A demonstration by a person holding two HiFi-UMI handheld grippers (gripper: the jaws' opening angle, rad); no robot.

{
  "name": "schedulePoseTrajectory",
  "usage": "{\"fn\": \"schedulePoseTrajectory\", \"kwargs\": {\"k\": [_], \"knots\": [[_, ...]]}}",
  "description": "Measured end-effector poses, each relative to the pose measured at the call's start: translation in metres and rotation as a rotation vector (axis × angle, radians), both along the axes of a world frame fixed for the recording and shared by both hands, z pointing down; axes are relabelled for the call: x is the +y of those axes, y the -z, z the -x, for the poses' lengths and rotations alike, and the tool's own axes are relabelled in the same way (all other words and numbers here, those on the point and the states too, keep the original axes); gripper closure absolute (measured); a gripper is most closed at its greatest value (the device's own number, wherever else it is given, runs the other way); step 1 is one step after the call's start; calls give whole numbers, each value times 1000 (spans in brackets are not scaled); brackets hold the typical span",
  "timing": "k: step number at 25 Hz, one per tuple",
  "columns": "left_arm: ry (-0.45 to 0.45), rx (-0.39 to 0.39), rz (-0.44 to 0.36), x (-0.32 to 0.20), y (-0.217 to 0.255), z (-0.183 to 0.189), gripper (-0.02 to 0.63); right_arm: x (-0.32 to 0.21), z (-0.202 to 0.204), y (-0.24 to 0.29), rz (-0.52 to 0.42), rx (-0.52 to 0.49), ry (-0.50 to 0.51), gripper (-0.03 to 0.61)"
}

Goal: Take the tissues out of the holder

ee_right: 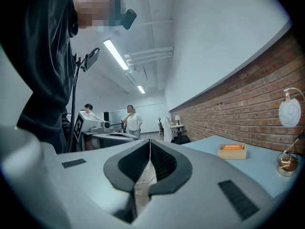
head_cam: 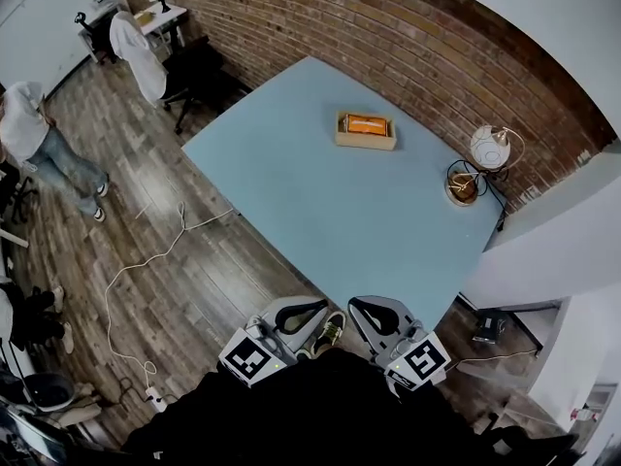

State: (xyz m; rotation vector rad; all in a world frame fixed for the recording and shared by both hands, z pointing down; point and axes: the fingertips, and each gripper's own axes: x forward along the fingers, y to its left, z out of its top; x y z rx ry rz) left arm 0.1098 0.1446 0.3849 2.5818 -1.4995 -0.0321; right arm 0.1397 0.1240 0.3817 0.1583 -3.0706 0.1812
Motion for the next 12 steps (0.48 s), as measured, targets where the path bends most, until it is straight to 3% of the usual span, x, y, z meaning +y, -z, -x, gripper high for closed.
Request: {"fn": "schedulePoseTrajectory", "kwargs": {"k": [12], "knots": [[6, -12, 18, -85, 3, 1, 603, -85, -1, 2, 3, -5, 5, 572]]}}
